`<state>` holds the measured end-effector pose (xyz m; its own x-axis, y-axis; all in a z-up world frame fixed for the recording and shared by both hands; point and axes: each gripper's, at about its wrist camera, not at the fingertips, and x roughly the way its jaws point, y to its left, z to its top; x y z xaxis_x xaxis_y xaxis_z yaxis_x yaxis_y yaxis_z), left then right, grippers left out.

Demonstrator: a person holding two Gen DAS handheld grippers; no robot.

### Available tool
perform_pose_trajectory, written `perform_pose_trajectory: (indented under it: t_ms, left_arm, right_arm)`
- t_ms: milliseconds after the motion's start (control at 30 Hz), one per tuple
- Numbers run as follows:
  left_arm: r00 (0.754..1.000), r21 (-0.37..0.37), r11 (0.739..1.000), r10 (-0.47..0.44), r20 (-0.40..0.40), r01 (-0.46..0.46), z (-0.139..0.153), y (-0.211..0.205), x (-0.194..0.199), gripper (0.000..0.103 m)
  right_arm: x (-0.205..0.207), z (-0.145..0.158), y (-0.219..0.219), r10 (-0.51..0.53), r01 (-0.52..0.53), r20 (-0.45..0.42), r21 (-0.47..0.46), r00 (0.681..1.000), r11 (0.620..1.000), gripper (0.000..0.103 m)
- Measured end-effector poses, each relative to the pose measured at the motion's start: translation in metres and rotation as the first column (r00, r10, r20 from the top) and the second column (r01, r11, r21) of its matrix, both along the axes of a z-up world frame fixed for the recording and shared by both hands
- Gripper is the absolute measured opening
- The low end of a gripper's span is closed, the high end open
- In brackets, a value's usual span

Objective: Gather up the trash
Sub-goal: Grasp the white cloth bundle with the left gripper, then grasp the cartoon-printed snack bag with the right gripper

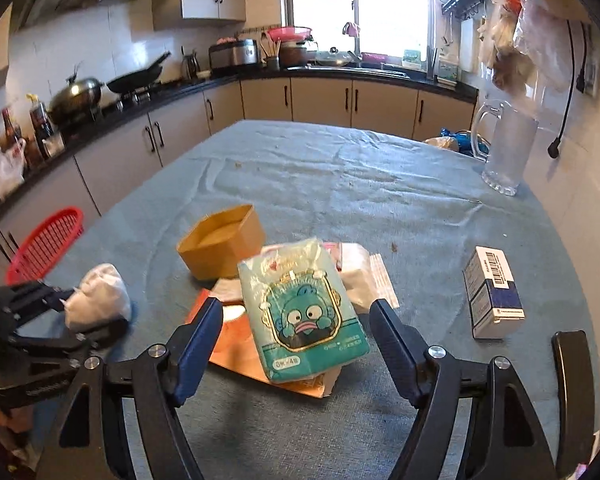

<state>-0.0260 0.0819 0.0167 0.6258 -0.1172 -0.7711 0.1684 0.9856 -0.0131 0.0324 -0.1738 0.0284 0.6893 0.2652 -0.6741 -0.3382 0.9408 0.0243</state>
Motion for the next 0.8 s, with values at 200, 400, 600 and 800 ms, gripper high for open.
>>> perform_pose_trajectory:
  t_ms: [200, 400, 600, 800]
  left_arm:
    - [1.0, -0.012, 1.0, -0.011, 0.013, 0.011, 0.002, -0.001, -0.005, 0.047]
    - [0.999, -0.027, 0.999, -0.016, 0.035, 0.017, 0.008, 0.002, -0.013, 0.046]
    - [0.999, -0.03, 0.999, -0.017, 0.029, 0.018, 0.01, 0.007, -0.015, 0.046]
    - [0.999, -0.035, 0.999, -0.025, 0.023, 0.026, 0.009, 0.006, -0.014, 0.046]
  right_arm:
    - [-0.005, -0.005, -0.001, 0.001, 0.0, -0.022, 0.01, 1.0, 1.0, 0.051]
    - [-0.019, 0.0, 0.0, 0.003, -0.002, -0.026, 0.037, 1.0, 0.999, 0.024]
    - [-0.024, 0.006, -0.003, -0.024, 0.024, -0.012, 0.041, 1.0, 0.999, 0.048]
    - [-0.023, 0.02, -0.001, -0.002, 0.006, 0.084, -0.041, 0.996, 0.999, 0.086]
